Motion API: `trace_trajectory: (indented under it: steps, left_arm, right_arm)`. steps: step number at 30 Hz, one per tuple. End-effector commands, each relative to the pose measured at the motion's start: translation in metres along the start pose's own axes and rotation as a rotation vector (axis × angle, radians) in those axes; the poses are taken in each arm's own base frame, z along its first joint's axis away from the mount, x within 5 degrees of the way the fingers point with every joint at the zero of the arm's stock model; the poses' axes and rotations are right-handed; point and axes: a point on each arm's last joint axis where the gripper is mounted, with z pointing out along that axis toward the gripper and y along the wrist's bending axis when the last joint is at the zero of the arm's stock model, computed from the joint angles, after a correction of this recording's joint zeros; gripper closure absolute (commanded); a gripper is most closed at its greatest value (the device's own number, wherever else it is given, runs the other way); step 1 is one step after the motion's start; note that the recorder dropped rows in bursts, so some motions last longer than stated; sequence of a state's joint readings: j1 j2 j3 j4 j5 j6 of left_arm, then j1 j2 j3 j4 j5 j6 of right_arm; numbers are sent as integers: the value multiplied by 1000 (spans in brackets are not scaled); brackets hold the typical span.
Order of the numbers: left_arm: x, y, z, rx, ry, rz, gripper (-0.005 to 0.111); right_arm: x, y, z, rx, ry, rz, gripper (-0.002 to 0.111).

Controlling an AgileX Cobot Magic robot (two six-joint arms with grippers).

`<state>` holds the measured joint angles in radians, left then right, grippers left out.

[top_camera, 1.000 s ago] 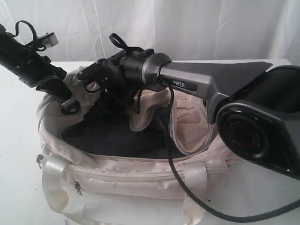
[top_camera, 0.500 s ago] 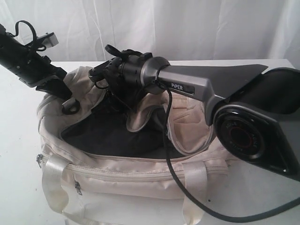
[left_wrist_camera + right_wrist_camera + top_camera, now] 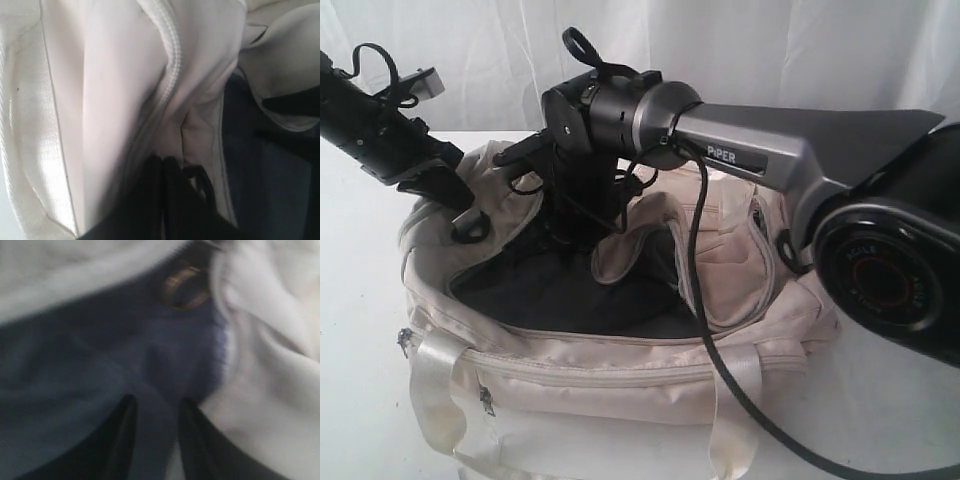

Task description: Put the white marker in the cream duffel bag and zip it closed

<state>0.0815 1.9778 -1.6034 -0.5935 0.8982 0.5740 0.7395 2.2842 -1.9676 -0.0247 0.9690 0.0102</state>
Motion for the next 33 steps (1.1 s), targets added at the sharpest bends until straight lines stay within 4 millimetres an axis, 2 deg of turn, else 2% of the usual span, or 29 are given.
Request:
trace_trajectory:
  steps: [1, 5, 10, 15, 19, 22, 29, 33]
  left_arm:
    - [-1, -2, 3, 28, -18, -21, 107]
    - [0, -3, 3, 30, -16, -21, 107]
    - [1, -4, 2, 41, -4, -21, 107]
    - [0, -4, 2, 40, -6, -21, 107]
    - [0, -4, 2, 40, -6, -21, 107]
    - [0, -4, 2, 40, -6, -21, 107]
    - [0, -3, 2, 38, -7, -21, 107]
    - [0, -3, 3, 31, -6, -18, 107]
  right_arm:
    - [-12, 13, 3, -53, -144, 10, 66]
    - [-21, 15, 13, -33, -248, -6, 66]
    - [-12, 7, 37, 57, -178, 44, 66]
    - [-16, -2, 39, 166, -233, 57, 68]
    - [-14, -13, 36, 289, -228, 128, 75]
    - [-13, -15, 36, 309, -231, 165, 81]
    - [-15, -14, 35, 293, -242, 168, 108]
    - [-16, -12, 25, 267, -233, 124, 108]
